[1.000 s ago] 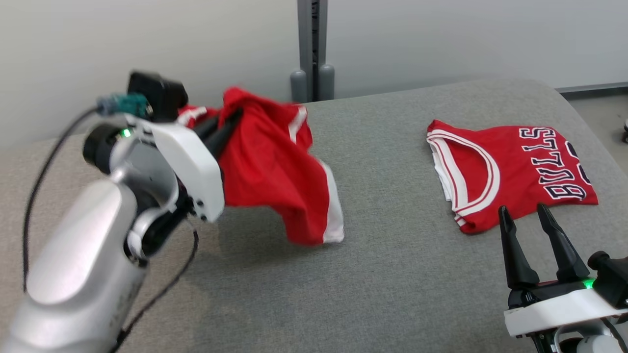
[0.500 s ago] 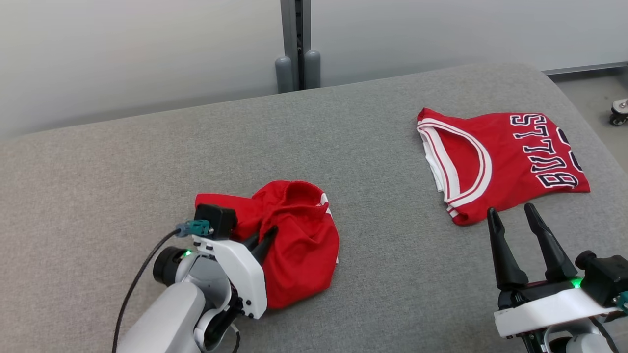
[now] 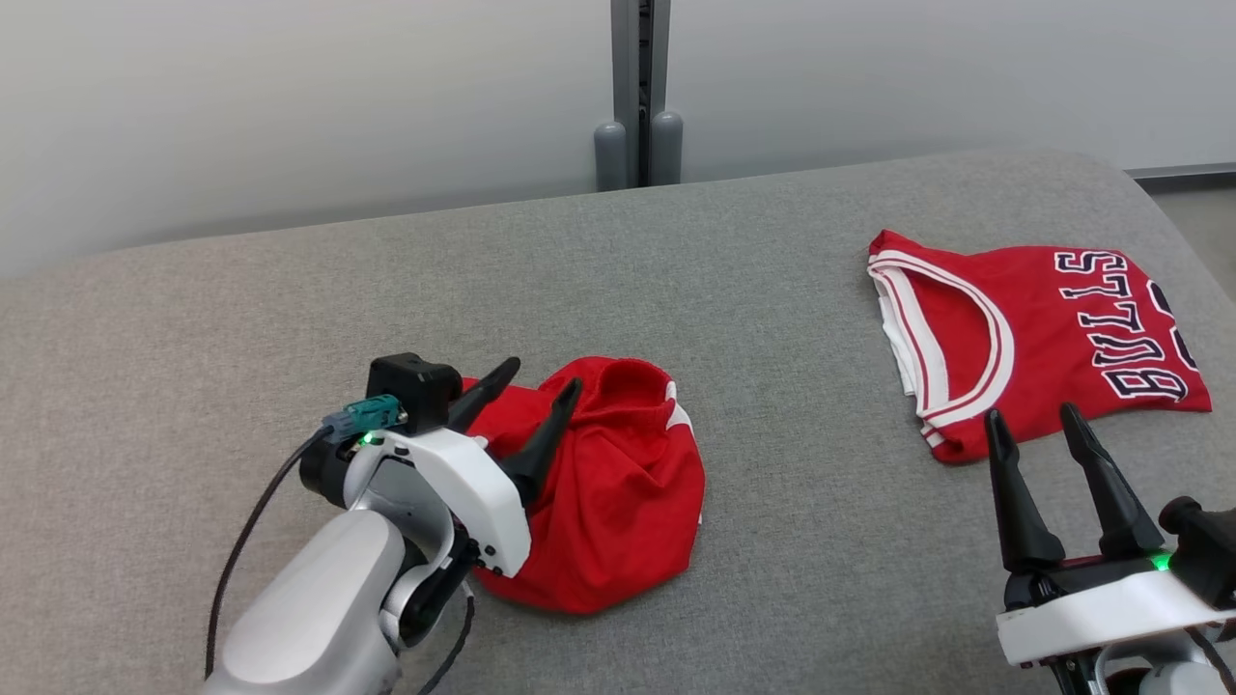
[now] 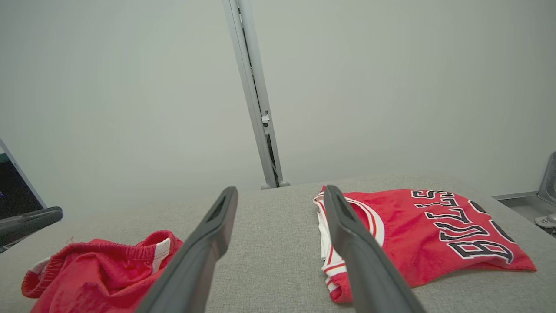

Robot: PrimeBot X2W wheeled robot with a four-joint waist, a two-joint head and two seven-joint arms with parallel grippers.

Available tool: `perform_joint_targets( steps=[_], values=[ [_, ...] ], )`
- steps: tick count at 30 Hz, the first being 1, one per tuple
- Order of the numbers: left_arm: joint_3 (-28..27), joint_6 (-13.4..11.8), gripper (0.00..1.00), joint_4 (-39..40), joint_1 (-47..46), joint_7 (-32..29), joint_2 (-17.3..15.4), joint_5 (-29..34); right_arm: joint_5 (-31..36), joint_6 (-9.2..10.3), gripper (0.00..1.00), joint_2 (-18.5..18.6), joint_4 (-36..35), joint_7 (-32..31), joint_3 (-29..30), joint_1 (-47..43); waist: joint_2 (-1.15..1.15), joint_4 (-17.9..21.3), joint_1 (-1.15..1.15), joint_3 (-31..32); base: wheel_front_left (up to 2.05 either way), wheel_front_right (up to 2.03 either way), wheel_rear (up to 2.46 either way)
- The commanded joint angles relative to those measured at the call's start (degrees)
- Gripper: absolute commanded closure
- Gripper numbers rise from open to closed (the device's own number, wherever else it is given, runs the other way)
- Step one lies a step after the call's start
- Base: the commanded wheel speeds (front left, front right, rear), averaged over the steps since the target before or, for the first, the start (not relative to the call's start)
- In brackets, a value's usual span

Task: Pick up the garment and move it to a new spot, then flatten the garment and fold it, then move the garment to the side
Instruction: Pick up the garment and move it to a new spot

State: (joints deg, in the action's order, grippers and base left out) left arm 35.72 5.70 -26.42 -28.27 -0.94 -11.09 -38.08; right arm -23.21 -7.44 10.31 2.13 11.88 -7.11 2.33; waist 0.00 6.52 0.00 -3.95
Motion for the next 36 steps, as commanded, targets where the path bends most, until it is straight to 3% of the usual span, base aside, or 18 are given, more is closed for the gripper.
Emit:
perform_joint_targets(
  steps=[1,4,11,15,18,22,29,36],
  values=[
    [-0.51,-0.49,0.00,1.00,0.27,0.30,-0.94,0.17,-0.03,-0.11,0.00,0.44,-0.33,-0.05,0.44,-0.62,0.00,-0.54,0.00,0.41,0.00,0.00,0.00],
    [-2.20,-2.24,0.00,5.63,1.74,0.50,-2.76,-0.52,0.21,-0.11,0.00,0.49,-0.79,-0.39,1.12,-1.39,0.00,-1.42,0.00,1.01,0.00,0.00,0.00],
    [-7.79,-9.16,0.00,16.14,7.61,3.67,-7.69,-0.28,0.65,-0.11,0.00,0.20,-2.08,-0.67,3.21,-2.93,0.00,-3.33,0.00,2.12,0.00,0.00,0.00],
    [-10.87,-13.70,0.00,20.54,13.22,7.64,-9.03,0.29,1.02,-0.11,0.00,-0.24,-2.83,-1.03,4.41,-3.73,0.00,-3.89,0.00,2.51,0.00,0.00,0.00],
    [-11.89,-15.75,0.00,22.99,16.97,10.18,-9.68,1.10,1.39,-0.11,0.00,-0.47,-3.50,-0.92,4.79,-4.47,0.00,-4.41,0.00,2.46,0.00,0.00,0.00],
    [-11.84,-17.26,0.00,25.07,20.54,12.71,-10.87,3.17,1.39,-0.11,0.00,-0.60,-3.88,-0.96,5.14,-5.98,0.00,-5.17,0.00,2.51,0.00,0.00,0.00],
    [-12.90,-18.83,0.00,26.50,24.72,14.83,-10.24,3.85,1.43,-0.11,0.00,-0.74,-4.44,-1.27,6.14,-7.14,0.00,-5.44,0.00,3.27,0.00,0.00,0.00],
    [-12.40,-18.42,0.00,26.59,25.79,15.52,-8.77,4.13,1.72,-0.11,0.00,-0.67,-5.41,-2.23,6.21,-7.27,0.00,-5.51,0.00,3.76,0.00,0.00,0.00]
  ],
)
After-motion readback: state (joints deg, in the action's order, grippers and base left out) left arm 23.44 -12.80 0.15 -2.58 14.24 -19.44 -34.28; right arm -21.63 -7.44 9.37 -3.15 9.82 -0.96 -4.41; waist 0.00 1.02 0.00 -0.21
